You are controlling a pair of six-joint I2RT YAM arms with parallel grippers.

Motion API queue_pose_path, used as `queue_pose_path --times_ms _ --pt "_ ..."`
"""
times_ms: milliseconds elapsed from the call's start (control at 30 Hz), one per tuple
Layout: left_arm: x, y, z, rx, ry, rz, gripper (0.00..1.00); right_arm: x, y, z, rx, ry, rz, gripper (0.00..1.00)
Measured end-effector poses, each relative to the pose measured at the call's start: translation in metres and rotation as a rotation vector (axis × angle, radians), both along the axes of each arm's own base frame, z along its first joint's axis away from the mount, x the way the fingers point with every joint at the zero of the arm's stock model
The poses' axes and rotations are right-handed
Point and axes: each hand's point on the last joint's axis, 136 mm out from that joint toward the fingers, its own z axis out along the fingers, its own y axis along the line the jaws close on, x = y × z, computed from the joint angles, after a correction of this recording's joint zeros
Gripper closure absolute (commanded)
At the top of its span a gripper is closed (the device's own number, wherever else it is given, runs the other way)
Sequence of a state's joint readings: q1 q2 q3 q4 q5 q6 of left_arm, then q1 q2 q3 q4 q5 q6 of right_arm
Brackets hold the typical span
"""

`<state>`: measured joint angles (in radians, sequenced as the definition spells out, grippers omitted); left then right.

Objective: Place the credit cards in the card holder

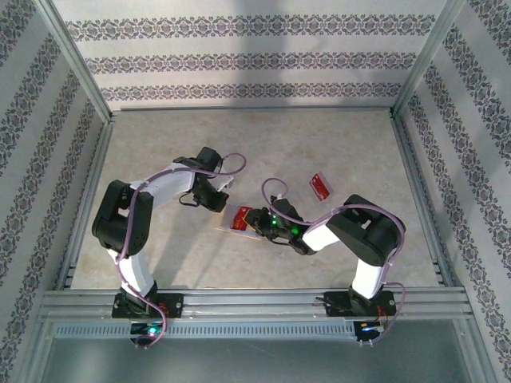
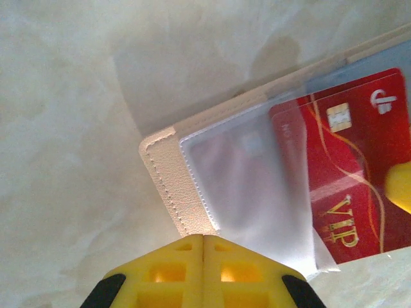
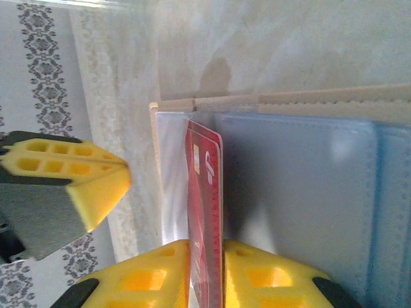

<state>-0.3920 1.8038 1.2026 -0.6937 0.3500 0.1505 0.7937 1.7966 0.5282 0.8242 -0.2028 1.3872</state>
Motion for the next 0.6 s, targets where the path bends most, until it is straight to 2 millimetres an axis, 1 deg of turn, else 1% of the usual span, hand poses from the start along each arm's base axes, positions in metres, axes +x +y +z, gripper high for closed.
queue_pose_path --times_ms 133,233,400,600 --pt "-0.001 -0.001 -0.002 0.003 0.005 -0.003 1.00 0.000 -0.001 -0.004 -0.034 0.014 0.014 0.93" --pt "-0.003 -0.002 -0.008 0.010 0.022 -0.007 1.00 0.001 0.002 -0.004 -0.044 0.015 0.028 0.98" --pt "-0.007 0.001 -0.025 0.041 0.059 -0.011 1.00 0.001 0.004 -0.003 -0.054 0.013 0.044 1.00" --pt "-0.007 0.001 -0.026 0.040 0.058 -0.011 1.00 0.003 0.009 -0.006 -0.058 0.025 0.059 1.00"
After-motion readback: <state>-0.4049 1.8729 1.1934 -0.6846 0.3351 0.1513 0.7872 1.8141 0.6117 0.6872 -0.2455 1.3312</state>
